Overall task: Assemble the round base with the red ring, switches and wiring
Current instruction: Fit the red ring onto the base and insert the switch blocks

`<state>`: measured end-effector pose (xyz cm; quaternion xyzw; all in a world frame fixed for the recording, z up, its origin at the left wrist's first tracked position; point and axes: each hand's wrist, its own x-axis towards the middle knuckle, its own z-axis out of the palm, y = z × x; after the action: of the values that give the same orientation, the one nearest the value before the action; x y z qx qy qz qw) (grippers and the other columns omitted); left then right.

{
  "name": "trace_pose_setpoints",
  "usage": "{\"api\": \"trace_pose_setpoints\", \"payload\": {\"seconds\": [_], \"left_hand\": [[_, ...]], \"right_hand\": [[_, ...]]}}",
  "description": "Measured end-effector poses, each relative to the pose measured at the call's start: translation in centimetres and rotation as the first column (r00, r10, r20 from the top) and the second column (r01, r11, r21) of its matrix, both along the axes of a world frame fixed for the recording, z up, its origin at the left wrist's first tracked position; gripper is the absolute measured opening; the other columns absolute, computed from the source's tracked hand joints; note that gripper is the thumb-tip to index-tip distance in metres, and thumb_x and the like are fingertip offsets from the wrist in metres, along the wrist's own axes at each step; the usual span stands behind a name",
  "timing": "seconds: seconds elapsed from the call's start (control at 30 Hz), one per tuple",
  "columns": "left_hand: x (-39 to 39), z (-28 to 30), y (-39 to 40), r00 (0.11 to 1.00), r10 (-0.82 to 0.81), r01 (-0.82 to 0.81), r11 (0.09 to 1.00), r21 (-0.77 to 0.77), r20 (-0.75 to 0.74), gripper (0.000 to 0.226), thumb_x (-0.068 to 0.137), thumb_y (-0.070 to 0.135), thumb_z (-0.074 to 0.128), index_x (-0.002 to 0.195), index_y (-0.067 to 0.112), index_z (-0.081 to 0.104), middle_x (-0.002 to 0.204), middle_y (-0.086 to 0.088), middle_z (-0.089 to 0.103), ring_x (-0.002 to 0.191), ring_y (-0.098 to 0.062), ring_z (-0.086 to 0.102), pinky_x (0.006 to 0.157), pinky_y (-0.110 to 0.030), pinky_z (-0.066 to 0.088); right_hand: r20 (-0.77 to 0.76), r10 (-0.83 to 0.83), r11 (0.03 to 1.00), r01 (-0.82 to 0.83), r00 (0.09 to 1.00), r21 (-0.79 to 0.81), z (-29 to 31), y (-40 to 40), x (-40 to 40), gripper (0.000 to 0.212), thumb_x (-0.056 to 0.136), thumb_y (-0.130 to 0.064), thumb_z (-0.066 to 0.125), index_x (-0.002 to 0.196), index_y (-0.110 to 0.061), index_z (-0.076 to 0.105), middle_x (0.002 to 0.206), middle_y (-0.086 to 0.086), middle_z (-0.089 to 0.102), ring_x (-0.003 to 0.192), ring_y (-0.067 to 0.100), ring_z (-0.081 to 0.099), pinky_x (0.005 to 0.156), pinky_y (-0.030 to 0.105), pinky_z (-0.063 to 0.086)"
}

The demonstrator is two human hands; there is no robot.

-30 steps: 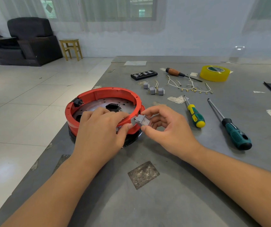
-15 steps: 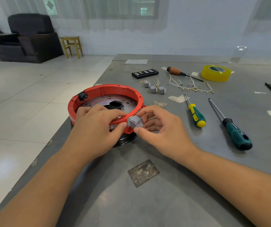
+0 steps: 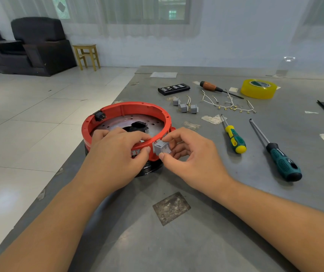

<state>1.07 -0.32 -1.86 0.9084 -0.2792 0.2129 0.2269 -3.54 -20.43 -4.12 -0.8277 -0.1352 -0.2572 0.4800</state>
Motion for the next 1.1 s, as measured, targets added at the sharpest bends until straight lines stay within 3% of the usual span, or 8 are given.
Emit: {"api": "trace_pose_setpoints", "payload": {"seconds": [0.33, 0.5, 0.8, 0.97, 1.03, 1.1], "left_hand": [[-0.1, 0.1, 0.1, 1.000, -0.021, 0.021, 1.000, 0.007, -0.012, 0.044, 0.091, 0.048, 0.048, 0.124, 0.036, 0.073, 0.089, 0.018, 0.063, 0.088, -0.007, 0.050, 0.087, -0.035, 0.030], [0.0, 0.0, 0.1, 1.000, -0.023, 0.023, 1.000, 0.006, 0.011, 0.027, 0.099, 0.036, 0.064, 0.125, 0.034, 0.073, 0.090, 0.015, 0.067, 0.088, -0.009, 0.052, 0.088, -0.037, 0.035], [-0.4, 0.1, -0.3, 1.000, -0.029, 0.029, 1.000, -0.008, 0.000, 0.051, 0.091, 0.058, 0.041, 0.124, 0.034, 0.072, 0.095, 0.014, 0.073, 0.091, -0.012, 0.064, 0.092, -0.041, 0.041], [-0.5, -0.1, -0.8, 0.999, 0.005, -0.003, 1.000, -0.029, 0.051, 0.055, 0.092, 0.070, 0.035, 0.113, 0.038, 0.073, 0.079, 0.016, 0.067, 0.073, -0.007, 0.056, 0.088, -0.039, 0.041], [-0.4, -0.2, -0.7, 0.997, 0.013, -0.009, 0.999, -0.045, 0.083, 0.048, 0.093, 0.068, 0.041, 0.110, 0.037, 0.075, 0.071, 0.018, 0.060, 0.068, -0.007, 0.052, 0.084, -0.039, 0.042], [-0.2, -0.2, -0.4, 0.995, 0.012, -0.007, 0.998, -0.058, 0.098, 0.044, 0.092, 0.066, 0.044, 0.106, 0.038, 0.075, 0.066, 0.019, 0.055, 0.066, -0.008, 0.051, 0.082, -0.038, 0.040]], "right_hand": [[-0.009, -0.032, 0.999, 0.032, 0.999, -0.037, 0.1, 0.5, 0.1, 0.028, 0.081, -0.016, 0.084, 0.103, -0.024, 0.069, 0.090, -0.005, 0.065, 0.074, 0.008, 0.068, 0.067, 0.026, 0.057], [0.001, -0.046, 0.998, 0.046, 0.999, -0.041, 0.0, 0.5, 0.2, 0.027, 0.080, -0.017, 0.084, 0.102, -0.023, 0.069, 0.090, -0.004, 0.065, 0.074, 0.010, 0.067, 0.067, 0.025, 0.057], [0.005, -0.057, 0.997, 0.058, 0.998, -0.049, -0.6, 0.6, 1.1, 0.027, 0.083, -0.028, 0.083, 0.100, -0.029, 0.063, 0.088, -0.013, 0.063, 0.073, 0.009, 0.067, 0.063, 0.014, 0.050], [0.072, -0.066, 0.987, 0.076, 0.995, -0.143, -0.5, 0.5, 1.3, 0.024, 0.084, -0.029, 0.082, 0.100, -0.025, 0.064, 0.092, -0.011, 0.061, 0.075, 0.010, 0.065, 0.066, 0.027, 0.055], [0.104, -0.042, 0.980, 0.061, 0.994, -0.187, -0.5, 0.3, 1.5, 0.027, 0.083, -0.031, 0.085, 0.101, -0.024, 0.065, 0.098, -0.010, 0.059, 0.080, 0.009, 0.063, 0.068, 0.022, 0.052], [0.114, -0.014, 0.969, 0.042, 0.993, -0.242, -0.5, -0.2, 1.6, 0.032, 0.082, -0.036, 0.085, 0.105, -0.023, 0.066, 0.110, -0.010, 0.056, 0.095, 0.006, 0.061, 0.080, 0.015, 0.047]]}}
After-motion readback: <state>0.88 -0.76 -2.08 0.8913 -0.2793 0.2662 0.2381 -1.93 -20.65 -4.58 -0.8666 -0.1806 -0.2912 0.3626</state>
